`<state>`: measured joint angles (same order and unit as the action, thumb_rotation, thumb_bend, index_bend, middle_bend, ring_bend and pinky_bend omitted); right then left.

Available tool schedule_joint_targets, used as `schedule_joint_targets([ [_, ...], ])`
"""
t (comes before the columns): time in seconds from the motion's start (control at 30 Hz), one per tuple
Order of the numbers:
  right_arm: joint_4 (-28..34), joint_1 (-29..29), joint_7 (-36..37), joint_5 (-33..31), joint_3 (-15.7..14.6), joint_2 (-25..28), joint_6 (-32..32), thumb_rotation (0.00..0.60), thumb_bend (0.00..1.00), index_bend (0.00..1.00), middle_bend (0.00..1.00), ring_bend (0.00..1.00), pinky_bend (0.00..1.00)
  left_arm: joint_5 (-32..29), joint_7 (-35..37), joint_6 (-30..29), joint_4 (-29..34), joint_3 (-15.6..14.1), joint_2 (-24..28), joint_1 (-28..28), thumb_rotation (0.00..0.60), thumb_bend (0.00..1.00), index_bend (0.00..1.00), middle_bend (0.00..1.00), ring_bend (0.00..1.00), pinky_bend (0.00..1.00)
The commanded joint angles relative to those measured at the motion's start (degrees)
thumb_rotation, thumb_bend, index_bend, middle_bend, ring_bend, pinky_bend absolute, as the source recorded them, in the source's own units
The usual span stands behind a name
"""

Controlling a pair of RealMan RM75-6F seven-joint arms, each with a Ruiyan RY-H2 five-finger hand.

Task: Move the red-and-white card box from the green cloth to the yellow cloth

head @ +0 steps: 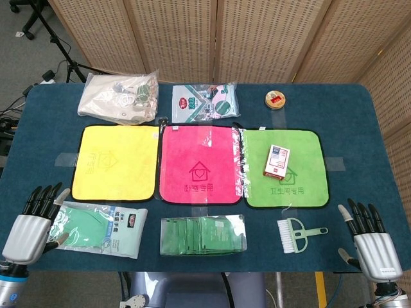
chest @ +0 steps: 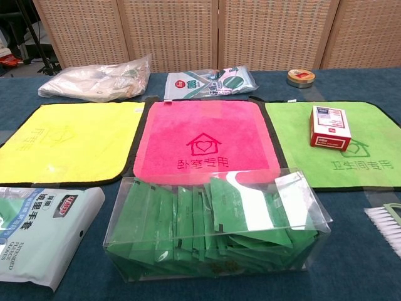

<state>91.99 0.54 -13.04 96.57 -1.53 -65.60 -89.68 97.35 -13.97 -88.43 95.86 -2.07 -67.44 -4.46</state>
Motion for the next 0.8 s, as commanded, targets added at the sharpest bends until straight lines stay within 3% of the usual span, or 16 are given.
schedule_joint_targets([
  [0.03, -0.05, 0.05, 0.22, 0.08, -0.07, 0.04, -0.09, 0.600, 0.00, 0.00, 0.00, 0.00, 0.00, 0.33, -0.35, -0.17, 0.12, -0.14, 0.01, 0.10, 0.600, 0.08, 0.00, 0.00, 0.00, 0.00],
  [0.57, -0.28, -0.46, 1.10, 0.17, -0.01, -0.18, 0.45, 0.600, 0.00, 0.00, 0.00, 0.00, 0.00, 1.02, -1.12, -0.22, 0.64, -0.38, 0.03, 0.26, 0.600, 0.11, 0.00, 0.00, 0.00, 0.00],
  [0.8, 2.45, -3.98, 3.69, -0.06, 0.79, 0.67, 5.22, 0.600, 0.21, 0.00, 0.00, 0.00, 0.00, 1.05, -1.33, -0.08, 0.49, -0.34, -0.29, 0.24, 0.600, 0.11, 0.00, 0.00, 0.00, 0.00],
])
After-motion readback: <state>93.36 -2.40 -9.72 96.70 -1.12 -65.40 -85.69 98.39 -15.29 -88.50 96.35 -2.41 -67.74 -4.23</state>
